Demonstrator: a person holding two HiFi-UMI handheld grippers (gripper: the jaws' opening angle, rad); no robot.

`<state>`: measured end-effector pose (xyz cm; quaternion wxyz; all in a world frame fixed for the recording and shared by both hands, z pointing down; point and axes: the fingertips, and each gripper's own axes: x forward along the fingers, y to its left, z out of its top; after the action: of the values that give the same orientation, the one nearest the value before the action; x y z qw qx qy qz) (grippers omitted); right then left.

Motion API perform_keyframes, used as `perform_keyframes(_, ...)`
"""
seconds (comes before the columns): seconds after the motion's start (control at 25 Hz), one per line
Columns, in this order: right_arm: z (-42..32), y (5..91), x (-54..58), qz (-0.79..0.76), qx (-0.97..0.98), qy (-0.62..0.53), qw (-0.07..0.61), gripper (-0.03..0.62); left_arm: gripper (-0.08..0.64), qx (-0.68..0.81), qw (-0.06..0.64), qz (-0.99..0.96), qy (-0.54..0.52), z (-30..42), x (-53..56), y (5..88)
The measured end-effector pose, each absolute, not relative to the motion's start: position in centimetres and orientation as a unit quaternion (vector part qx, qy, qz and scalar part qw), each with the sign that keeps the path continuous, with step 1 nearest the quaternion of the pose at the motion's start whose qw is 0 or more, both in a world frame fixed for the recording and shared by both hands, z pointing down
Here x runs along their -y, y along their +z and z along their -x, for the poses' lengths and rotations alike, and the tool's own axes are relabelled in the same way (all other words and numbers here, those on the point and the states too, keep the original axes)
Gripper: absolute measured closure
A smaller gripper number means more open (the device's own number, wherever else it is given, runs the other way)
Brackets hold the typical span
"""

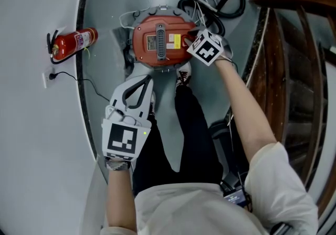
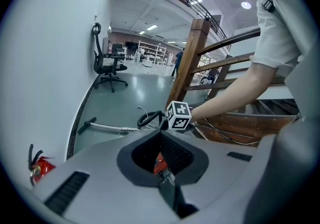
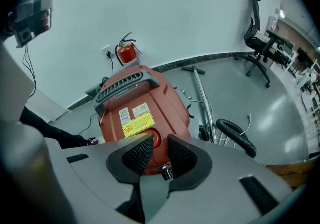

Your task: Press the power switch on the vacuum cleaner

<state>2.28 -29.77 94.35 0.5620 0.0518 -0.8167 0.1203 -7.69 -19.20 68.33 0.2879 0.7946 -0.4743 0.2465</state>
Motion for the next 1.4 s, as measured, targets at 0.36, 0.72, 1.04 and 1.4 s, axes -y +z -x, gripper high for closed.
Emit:
perform_keyframes(0.36, -2.5, 94.7, 29.6, -0.056, 0.812, 0.135, 0.565, 0.492, 0.561, 0.483, 0.301, -0.787, 0.241, 8.6, 19.0, 68.6)
perform_keyframes(0.72, -2.6, 94.4, 30.0, -0.106, 0.811, 0.140, 0.558, 0.492, 0.561, 0.488, 0.298, -0.785, 0.239, 9.0, 19.0, 67.8)
perform_keyframes(1.04, -2.0, 92.1, 29.5, -0.118, 0.822, 0.139, 0.540, 0.494, 0.561, 0.500, 0.292, -0.782, 0.231, 9.7, 18.7, 66.5)
perform_keyframes(1.4, -2.4, 87.8, 29.7, -0.150, 0.824, 0.121, 0.532, 0.515, 0.561, 0.508, 0.269, -0.787, 0.224, 10.5, 18.4, 63.4)
